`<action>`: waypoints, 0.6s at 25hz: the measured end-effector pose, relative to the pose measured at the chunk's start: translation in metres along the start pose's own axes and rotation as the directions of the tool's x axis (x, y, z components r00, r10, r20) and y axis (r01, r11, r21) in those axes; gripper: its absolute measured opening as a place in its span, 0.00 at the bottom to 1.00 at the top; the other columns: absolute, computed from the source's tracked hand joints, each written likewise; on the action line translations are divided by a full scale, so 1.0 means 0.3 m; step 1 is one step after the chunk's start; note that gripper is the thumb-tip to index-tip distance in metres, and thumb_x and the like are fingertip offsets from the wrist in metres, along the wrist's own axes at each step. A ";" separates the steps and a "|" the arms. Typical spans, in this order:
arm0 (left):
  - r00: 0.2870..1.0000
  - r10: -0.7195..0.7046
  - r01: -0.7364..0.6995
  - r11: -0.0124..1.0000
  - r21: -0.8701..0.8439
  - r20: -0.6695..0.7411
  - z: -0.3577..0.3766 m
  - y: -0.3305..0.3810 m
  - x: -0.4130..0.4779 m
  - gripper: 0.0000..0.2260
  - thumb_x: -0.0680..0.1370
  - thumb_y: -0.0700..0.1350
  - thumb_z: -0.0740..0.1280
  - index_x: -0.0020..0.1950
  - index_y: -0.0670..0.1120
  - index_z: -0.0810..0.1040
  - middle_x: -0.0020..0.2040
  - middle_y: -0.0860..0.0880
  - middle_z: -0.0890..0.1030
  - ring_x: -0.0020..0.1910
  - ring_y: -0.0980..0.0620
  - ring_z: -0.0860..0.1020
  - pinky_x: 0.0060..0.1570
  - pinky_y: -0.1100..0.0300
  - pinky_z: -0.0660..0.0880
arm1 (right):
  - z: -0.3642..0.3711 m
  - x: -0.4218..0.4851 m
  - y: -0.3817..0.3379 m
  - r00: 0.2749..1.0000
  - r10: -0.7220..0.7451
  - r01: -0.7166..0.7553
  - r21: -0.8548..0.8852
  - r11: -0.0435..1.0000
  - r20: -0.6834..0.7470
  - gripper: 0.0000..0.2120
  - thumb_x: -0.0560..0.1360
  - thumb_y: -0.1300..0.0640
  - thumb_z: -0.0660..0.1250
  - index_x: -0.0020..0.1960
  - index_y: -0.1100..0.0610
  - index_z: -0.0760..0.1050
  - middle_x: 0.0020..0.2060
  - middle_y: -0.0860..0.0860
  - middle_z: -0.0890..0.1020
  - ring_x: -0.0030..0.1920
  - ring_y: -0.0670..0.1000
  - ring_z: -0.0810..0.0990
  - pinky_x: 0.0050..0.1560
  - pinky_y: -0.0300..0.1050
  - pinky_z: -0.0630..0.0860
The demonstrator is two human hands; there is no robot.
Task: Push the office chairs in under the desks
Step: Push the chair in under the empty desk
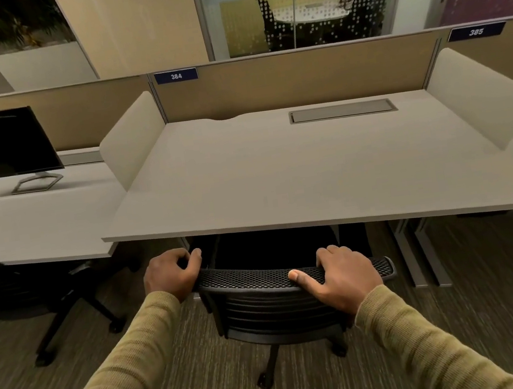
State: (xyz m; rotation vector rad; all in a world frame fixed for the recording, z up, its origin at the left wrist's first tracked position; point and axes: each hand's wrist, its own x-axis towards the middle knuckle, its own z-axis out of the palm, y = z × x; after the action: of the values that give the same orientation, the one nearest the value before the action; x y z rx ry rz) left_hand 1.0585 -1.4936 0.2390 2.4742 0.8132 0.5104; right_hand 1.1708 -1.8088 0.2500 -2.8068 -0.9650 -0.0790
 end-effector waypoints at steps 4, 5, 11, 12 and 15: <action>1.000 0.007 -0.007 1.000 -0.022 -0.002 0.055 0.093 -0.066 0.22 0.74 0.65 0.61 0.31 0.50 0.77 0.28 0.53 0.78 0.31 0.53 0.77 0.35 0.54 0.77 | -0.021 -0.051 0.121 1.000 0.006 -0.007 -0.013 1.000 -0.012 0.35 0.68 0.18 0.39 0.39 0.48 0.66 0.35 0.44 0.70 0.36 0.45 0.70 0.35 0.45 0.64; 1.000 0.010 -0.010 1.000 -0.021 -0.003 0.074 0.124 -0.082 0.22 0.75 0.65 0.62 0.31 0.50 0.77 0.28 0.53 0.78 0.31 0.53 0.77 0.35 0.55 0.76 | -0.029 -0.067 0.158 1.000 0.004 -0.005 -0.013 1.000 -0.022 0.35 0.68 0.18 0.39 0.38 0.47 0.65 0.34 0.44 0.70 0.35 0.45 0.69 0.35 0.45 0.64; 0.999 -0.010 0.011 0.999 -0.036 0.030 0.160 0.256 -0.106 0.22 0.77 0.63 0.63 0.32 0.49 0.76 0.29 0.52 0.78 0.32 0.52 0.77 0.37 0.54 0.77 | -0.075 -0.047 0.322 0.999 0.000 -0.001 -0.021 1.000 -0.032 0.35 0.67 0.18 0.40 0.37 0.47 0.67 0.34 0.45 0.73 0.34 0.44 0.72 0.32 0.44 0.64; 0.999 -0.015 0.016 0.999 -0.035 0.035 0.176 0.281 -0.102 0.22 0.76 0.64 0.62 0.32 0.48 0.76 0.29 0.52 0.78 0.31 0.52 0.77 0.36 0.55 0.76 | -0.081 -0.035 0.352 0.999 -0.001 0.000 -0.026 1.000 -0.035 0.36 0.66 0.17 0.40 0.37 0.47 0.67 0.34 0.45 0.73 0.34 0.44 0.72 0.32 0.44 0.64; 1.000 -0.016 0.017 0.999 -0.040 0.019 0.209 0.334 -0.094 0.23 0.75 0.64 0.61 0.31 0.48 0.74 0.27 0.52 0.76 0.29 0.53 0.75 0.33 0.58 0.68 | -0.081 0.008 0.426 0.999 -0.006 0.005 -0.040 0.999 -0.040 0.37 0.66 0.17 0.40 0.37 0.47 0.69 0.33 0.45 0.75 0.34 0.45 0.73 0.32 0.45 0.67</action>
State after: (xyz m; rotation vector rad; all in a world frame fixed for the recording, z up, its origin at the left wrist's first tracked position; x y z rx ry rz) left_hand 1.1123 -1.6026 0.2373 2.4298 0.8076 0.4919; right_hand 1.2513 -1.9109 0.2557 -2.8273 -0.9730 -0.1562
